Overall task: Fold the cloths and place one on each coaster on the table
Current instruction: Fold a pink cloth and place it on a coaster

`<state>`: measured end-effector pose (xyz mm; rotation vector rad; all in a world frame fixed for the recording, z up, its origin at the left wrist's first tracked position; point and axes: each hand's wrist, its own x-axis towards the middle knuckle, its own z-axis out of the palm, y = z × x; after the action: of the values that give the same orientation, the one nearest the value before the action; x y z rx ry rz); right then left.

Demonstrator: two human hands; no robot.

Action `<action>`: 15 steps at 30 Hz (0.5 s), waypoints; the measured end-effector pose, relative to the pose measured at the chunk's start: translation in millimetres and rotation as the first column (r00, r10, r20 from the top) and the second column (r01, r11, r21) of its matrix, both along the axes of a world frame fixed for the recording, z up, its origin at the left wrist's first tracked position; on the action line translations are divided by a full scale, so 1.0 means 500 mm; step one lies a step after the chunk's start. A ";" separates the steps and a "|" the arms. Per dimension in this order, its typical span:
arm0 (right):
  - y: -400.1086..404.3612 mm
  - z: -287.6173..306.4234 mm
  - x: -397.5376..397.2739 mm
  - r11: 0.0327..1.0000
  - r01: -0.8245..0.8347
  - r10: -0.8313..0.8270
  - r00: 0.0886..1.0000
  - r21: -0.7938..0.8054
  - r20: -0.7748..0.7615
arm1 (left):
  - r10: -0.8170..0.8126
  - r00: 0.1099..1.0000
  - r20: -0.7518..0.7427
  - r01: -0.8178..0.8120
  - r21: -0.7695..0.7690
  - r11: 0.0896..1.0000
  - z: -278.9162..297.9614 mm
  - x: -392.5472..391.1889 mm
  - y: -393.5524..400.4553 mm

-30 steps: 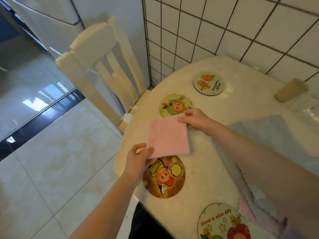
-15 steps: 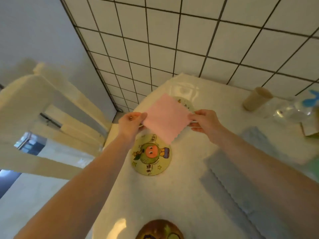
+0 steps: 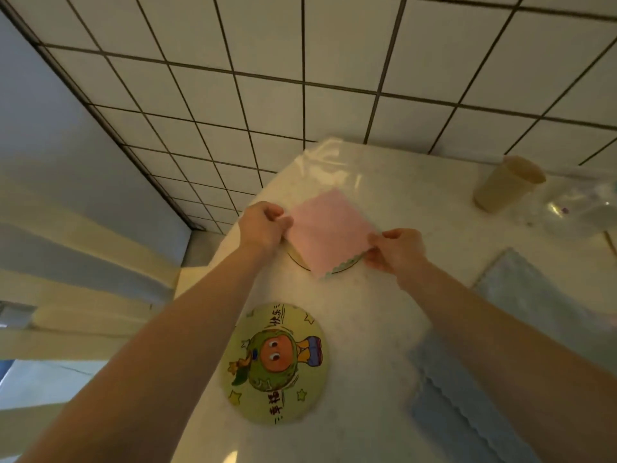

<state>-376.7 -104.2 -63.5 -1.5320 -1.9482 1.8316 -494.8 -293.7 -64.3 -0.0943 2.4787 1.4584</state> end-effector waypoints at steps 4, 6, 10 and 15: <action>0.005 -0.008 0.001 1.000 -0.012 0.012 1.000 -0.002 0.018 | -0.027 0.998 -0.053 0.024 -0.067 0.997 -0.023 -0.008 -0.001; 0.006 -0.006 0.001 1.000 -0.027 0.027 1.000 -0.013 0.015 | -0.024 0.996 -0.082 0.016 -0.099 0.995 -0.023 -0.009 -0.005; 0.008 0.009 0.023 0.997 -0.077 0.077 0.997 0.011 -0.003 | -0.081 0.981 -0.177 0.040 -0.224 0.974 -0.008 0.009 -0.017; 0.020 0.037 0.121 0.939 -0.259 0.254 0.966 0.225 0.054 | -0.313 0.908 -0.277 0.214 -0.336 0.917 0.028 0.082 -0.016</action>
<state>-316.2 -94.0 -44.9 -1.2886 -2.3717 1.5996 -453.8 -301.7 -50.5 0.4514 2.8194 1.0467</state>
